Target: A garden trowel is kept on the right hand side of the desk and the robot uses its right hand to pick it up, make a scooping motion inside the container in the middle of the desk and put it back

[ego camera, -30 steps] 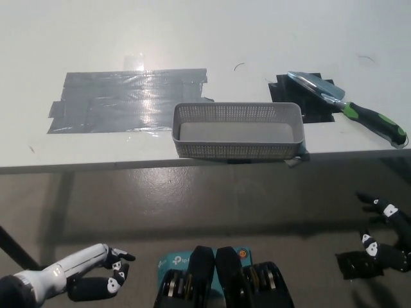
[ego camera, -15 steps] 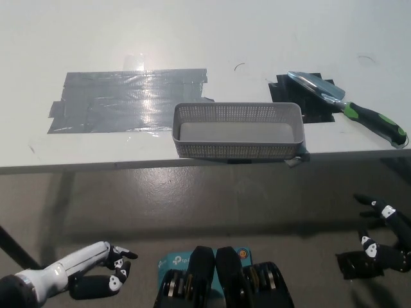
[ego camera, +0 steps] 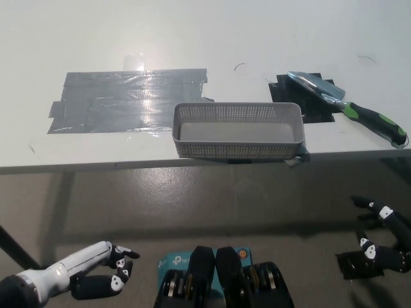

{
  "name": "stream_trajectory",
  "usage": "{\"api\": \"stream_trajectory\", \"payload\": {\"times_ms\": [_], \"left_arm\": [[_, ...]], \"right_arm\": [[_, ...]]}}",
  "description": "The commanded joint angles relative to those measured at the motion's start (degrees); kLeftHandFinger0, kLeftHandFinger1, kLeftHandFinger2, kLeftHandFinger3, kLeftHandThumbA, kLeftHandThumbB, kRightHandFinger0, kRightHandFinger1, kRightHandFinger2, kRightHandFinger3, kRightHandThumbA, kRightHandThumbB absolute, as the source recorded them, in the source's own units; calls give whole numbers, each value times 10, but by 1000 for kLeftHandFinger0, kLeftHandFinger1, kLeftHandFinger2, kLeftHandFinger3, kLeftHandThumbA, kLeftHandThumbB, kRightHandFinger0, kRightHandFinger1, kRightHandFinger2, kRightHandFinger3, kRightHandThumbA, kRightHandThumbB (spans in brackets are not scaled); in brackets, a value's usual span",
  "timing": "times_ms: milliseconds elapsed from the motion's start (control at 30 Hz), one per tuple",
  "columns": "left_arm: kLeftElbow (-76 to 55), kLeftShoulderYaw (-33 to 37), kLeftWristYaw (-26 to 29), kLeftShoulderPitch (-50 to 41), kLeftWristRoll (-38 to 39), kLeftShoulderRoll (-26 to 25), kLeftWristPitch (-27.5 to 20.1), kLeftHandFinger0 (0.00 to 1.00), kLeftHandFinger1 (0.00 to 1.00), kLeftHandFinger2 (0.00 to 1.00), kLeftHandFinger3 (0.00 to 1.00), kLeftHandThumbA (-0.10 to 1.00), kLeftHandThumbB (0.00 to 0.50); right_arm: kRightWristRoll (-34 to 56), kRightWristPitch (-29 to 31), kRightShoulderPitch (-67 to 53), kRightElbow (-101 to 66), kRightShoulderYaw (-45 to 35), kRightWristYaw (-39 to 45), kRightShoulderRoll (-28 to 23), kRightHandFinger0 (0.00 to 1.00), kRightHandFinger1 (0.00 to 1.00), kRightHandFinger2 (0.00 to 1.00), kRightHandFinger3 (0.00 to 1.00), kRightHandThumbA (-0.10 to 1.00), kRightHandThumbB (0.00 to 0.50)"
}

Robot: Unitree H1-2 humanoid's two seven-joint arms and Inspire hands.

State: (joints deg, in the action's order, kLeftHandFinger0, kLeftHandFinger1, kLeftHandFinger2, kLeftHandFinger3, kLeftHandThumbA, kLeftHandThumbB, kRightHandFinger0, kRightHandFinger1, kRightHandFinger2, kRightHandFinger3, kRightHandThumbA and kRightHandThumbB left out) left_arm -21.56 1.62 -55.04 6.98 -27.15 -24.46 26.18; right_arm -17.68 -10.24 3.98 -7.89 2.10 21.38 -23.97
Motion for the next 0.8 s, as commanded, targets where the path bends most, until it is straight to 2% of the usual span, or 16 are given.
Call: {"api": "stream_trajectory", "payload": {"times_ms": [0,100,200,367,567,667,767], "left_arm": [[-5,-4,16,6,10,-18,8,931,816,873,1000,1000,458],[-2,-2,17,16,13,-23,8,914,801,863,1000,1000,469],[1,-3,12,17,10,-22,8,940,817,874,1000,1000,475],[0,-2,15,16,12,-23,8,885,807,868,1000,1000,448],[-2,-1,14,13,11,-23,8,875,803,868,1000,1000,451],[-4,-6,10,11,6,-20,8,814,807,896,1000,1000,431],[-4,-7,9,11,6,-20,8,806,807,896,1000,1000,430]], "right_arm": [[9,-2,15,-21,5,8,-20,708,818,931,1000,310,223],[10,-9,20,-22,5,8,-19,700,813,939,1000,323,230],[8,-8,21,-22,9,9,-22,668,782,928,1000,326,230],[10,-2,21,-19,13,11,-27,625,742,913,1000,307,229],[9,-22,18,-28,18,17,-28,654,763,917,1000,283,220],[12,-20,21,-23,20,19,-29,665,771,923,1000,274,218],[13,-21,21,-23,20,19,-29,666,772,924,1000,270,219]]}}
